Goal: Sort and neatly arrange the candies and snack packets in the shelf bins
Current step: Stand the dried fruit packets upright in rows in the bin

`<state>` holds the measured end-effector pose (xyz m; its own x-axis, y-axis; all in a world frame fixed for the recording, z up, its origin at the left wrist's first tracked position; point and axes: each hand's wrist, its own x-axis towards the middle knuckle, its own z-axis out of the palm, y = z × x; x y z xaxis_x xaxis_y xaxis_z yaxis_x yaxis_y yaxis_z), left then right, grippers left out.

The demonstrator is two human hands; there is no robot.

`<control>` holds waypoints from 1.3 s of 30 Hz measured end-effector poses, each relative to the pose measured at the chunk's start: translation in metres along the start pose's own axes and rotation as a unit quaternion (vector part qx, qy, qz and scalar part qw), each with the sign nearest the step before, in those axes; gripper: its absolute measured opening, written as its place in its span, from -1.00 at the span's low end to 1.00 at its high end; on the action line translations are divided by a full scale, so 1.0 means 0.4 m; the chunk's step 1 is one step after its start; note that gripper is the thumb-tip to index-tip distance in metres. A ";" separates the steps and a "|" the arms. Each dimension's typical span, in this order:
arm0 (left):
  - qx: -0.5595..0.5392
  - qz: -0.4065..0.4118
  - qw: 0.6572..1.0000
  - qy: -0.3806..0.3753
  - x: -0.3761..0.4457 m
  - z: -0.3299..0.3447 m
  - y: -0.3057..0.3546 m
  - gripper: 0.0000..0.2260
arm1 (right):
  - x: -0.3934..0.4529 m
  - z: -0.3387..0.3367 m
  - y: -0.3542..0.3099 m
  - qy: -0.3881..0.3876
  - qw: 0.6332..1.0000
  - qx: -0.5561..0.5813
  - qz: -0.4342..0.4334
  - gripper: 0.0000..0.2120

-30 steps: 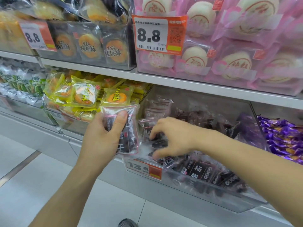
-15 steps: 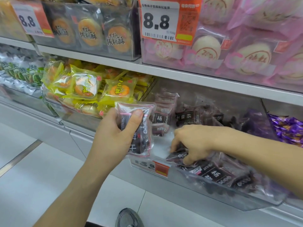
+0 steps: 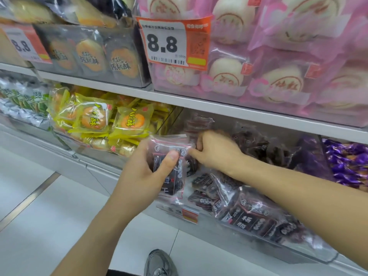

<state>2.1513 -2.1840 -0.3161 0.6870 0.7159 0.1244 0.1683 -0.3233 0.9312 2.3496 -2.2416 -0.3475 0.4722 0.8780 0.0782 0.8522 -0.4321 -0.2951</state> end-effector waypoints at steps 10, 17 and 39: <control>-0.029 -0.055 0.990 -0.127 0.092 0.083 -0.059 -0.74 | 0.015 -0.024 0.054 -0.102 0.940 0.268 0.183 -0.83; 0.112 -0.026 0.987 -0.108 0.114 0.096 -0.087 -0.51 | 0.001 -0.023 0.055 -0.164 0.826 0.484 0.237 -0.74; 0.553 0.222 0.765 -0.244 0.108 0.029 -0.019 -0.53 | -0.075 -0.039 -0.033 -0.043 0.990 0.100 0.095 -0.51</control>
<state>2.1878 -2.1580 -0.3216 0.9868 0.1540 -0.0494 0.1512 -0.9868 -0.0577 2.3275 -2.2655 -0.3312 0.5913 0.8030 -0.0745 0.6847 -0.5487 -0.4797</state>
